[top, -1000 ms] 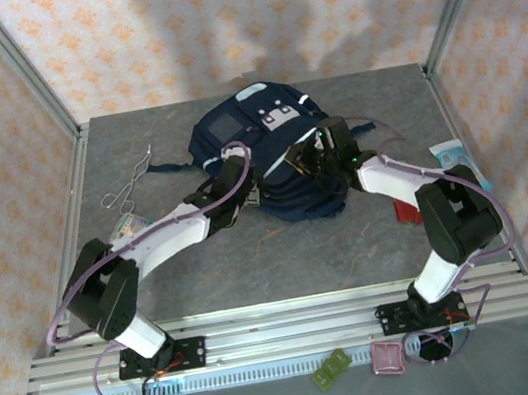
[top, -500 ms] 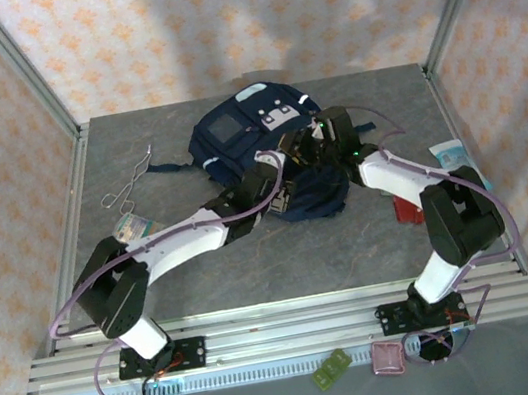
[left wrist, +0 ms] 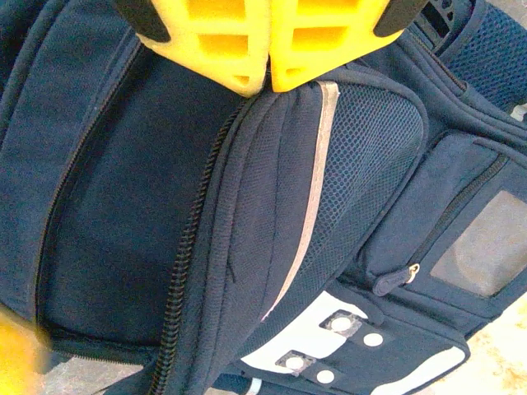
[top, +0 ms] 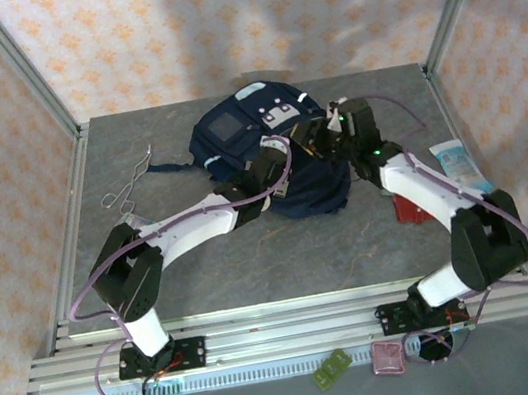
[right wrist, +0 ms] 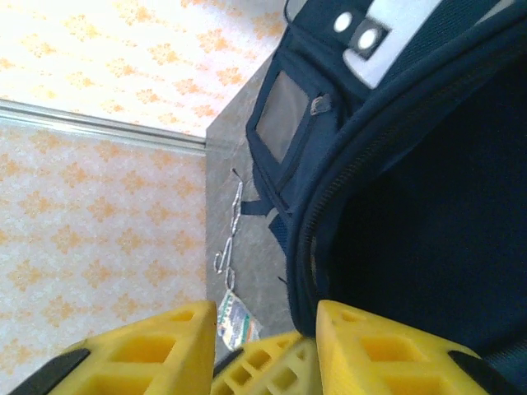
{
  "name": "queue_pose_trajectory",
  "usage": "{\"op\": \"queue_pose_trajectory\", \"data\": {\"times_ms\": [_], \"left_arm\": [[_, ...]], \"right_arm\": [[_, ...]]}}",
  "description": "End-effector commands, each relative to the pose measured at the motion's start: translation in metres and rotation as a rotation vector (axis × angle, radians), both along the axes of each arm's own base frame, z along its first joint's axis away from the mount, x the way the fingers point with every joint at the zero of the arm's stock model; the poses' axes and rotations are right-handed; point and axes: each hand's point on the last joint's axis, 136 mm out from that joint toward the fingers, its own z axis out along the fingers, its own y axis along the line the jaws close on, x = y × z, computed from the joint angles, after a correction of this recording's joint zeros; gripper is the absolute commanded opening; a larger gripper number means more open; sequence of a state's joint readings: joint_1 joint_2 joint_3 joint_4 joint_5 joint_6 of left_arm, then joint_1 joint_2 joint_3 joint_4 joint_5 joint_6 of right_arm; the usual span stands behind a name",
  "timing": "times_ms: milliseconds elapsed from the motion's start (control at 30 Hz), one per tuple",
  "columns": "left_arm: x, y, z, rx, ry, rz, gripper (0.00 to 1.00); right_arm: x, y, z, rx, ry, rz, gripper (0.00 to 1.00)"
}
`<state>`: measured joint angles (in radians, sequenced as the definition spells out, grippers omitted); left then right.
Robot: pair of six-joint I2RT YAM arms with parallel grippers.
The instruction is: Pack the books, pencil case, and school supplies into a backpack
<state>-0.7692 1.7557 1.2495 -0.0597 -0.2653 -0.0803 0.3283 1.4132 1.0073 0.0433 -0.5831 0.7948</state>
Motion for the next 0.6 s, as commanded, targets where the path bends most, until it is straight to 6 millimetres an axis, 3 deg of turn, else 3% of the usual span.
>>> {"op": "queue_pose_trajectory", "data": {"times_ms": [0, 100, 167, 233, 333, 367, 567], "left_arm": [[0.013, 0.015, 0.036, -0.085, -0.041, 0.052, 0.0], [0.016, 0.019, 0.041, -0.125, -0.032, 0.055, 0.0], [0.017, 0.02, 0.042, -0.144, -0.025, 0.054, 0.0], [0.017, 0.02, 0.042, -0.155, -0.02, 0.049, 0.0], [0.016, 0.019, 0.042, -0.18, -0.013, 0.044, 0.0], [0.014, 0.018, 0.041, -0.192, -0.01, 0.039, 0.0], [0.011, 0.023, 0.039, -0.231, 0.005, 0.039, 0.0]], "right_arm": [[-0.02, -0.047, -0.023, -0.144, 0.051, -0.089, 0.4], [-0.035, -0.095, -0.037, -0.239, 0.096, -0.217, 0.45], [-0.042, -0.134, -0.055, -0.305, 0.162, -0.326, 0.48], [-0.05, -0.172, -0.06, -0.37, 0.194, -0.444, 0.54], [-0.051, -0.219, -0.073, -0.413, 0.252, -0.581, 0.57], [-0.049, -0.233, -0.086, -0.421, 0.291, -0.618, 0.57], [-0.036, -0.28, -0.119, -0.483, 0.376, -0.727, 0.55]]}}
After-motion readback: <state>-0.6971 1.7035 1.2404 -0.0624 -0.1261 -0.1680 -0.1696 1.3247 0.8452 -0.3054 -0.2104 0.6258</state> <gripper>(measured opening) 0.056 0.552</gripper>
